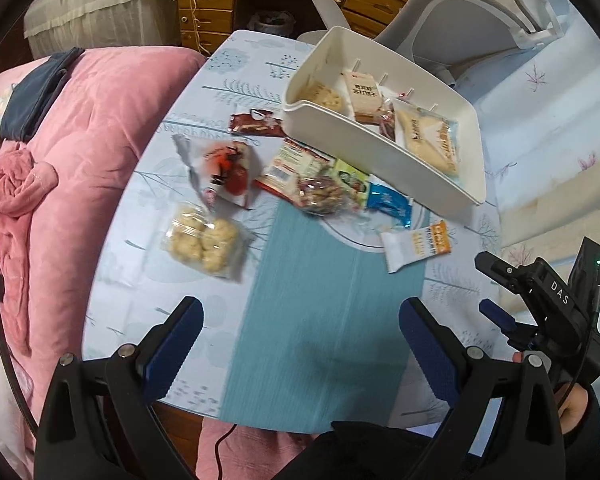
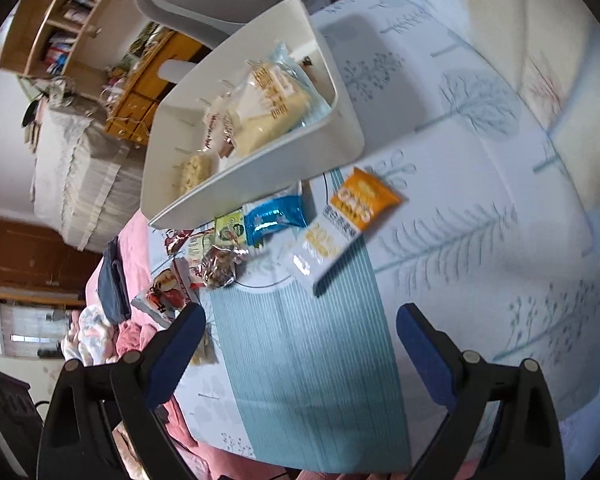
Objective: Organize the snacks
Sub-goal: 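Move both tools away from the tray back over the snacks on the table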
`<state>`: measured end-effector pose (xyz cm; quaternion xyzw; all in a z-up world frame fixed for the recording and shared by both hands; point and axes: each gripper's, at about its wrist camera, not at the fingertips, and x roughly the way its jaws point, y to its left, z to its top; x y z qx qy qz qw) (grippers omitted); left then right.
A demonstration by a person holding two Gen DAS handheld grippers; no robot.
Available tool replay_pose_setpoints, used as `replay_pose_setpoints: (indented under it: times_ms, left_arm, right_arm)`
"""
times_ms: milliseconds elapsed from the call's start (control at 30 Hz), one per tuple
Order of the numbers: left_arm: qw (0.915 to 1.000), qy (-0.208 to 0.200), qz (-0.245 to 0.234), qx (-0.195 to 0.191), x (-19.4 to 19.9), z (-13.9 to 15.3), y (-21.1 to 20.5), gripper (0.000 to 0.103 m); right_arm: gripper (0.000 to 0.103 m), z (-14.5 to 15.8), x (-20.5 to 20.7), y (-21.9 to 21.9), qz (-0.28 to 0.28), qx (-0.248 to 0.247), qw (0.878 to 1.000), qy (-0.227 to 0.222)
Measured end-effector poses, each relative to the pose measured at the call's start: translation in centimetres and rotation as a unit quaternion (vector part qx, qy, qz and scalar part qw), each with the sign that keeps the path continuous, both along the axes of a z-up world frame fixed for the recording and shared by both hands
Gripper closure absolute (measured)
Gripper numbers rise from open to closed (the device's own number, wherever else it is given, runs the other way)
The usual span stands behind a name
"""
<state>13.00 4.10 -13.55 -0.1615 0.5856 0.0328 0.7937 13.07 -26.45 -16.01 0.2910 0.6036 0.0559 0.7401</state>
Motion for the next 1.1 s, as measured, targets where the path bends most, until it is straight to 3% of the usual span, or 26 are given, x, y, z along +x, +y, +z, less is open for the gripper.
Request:
replay_pose_setpoints:
  times_ms: [200, 367, 600, 800, 967, 1100]
  left_arm:
    - [0.9981, -0.005, -0.060, 0.009, 0.4, 0.3, 3.7, 0.005]
    - [0.9913, -0.013, -0.128, 0.029, 1.3, 0.5, 6.0, 0.005]
    - [0.9711, -0.029, -0.220, 0.087, 3.0, 0.2, 7.4, 0.005]
    - [0.9490, -0.045, -0.283, 0.132, 5.0, -0.5, 6.5, 0.005]
    - [0.9372, -0.031, -0.302, 0.172, 7.0, -2.2, 5.2, 0.005]
    - [0.9340, -0.001, -0.300, 0.194, 8.9, -4.1, 4.5, 0.005]
  right_arm:
    - [0.009, 0.2, -2.6, 2.0, -0.069, -0.007, 0.998, 0.010]
    - [0.011, 0.4, -5.2, 4.7, -0.124, -0.008, 0.992, 0.002]
    - [0.017, 0.1, -8.3, 7.7, -0.191, -0.014, 0.981, -0.011]
    - [0.022, 0.7, -9.6, 9.0, -0.197, -0.058, 0.978, -0.027]
    - [0.023, 0.9, -9.6, 8.6, -0.195, -0.088, 0.976, -0.042]
    - [0.025, 0.2, -8.1, 7.9, -0.192, -0.102, 0.975, -0.051]
